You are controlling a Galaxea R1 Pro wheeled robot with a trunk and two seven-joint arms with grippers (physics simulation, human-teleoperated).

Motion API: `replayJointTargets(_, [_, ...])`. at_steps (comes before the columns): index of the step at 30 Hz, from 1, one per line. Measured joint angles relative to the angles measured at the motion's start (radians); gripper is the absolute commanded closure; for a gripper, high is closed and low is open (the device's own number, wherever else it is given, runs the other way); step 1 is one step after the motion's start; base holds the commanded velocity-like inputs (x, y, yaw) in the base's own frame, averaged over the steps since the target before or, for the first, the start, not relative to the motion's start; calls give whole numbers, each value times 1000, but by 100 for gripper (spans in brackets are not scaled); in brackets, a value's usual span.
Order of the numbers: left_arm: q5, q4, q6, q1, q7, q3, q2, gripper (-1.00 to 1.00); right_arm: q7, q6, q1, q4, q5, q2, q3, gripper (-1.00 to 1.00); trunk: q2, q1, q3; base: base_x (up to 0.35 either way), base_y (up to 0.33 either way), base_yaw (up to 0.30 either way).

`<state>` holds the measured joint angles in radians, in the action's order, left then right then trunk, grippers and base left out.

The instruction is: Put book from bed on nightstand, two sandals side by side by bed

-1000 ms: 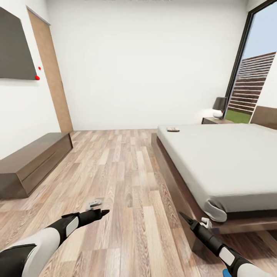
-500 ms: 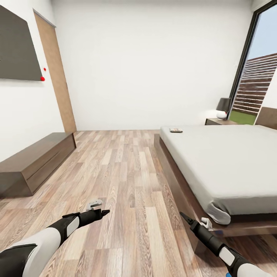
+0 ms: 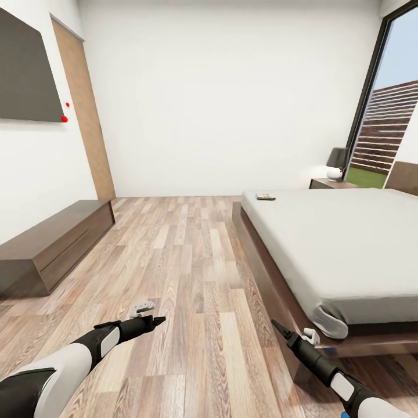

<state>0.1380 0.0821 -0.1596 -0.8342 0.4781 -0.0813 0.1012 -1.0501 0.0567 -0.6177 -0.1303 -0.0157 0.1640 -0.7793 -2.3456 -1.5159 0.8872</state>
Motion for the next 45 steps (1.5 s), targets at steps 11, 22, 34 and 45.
replayJointTargets(11, [1, 0, 0, 0, 0, 0, 0, -100, 0, 1, 0, 0, -3, 0, -1, -100, 0, 0, 0, 32, 0, 0])
replayJointTargets(22, [1, 0, 0, 0, 0, 0, 0, -100, 0, -2, 0, 0, -2, 0, -2, -100, 0, 0, 0, 123, 0, 0])
replayJointTargets(34, [1, 0, 0, 0, 0, 0, 0, -100, 0, -3, 0, 0, -2, 0, -2, -100, 0, 0, 0, 155, 0, 0])
replayJointTargets(45, [1, 0, 0, 0, 0, 0, 0, -100, 0, -3, 0, 0, -3, 0, -1, -100, 0, 0, 0, 158, 0, 0])
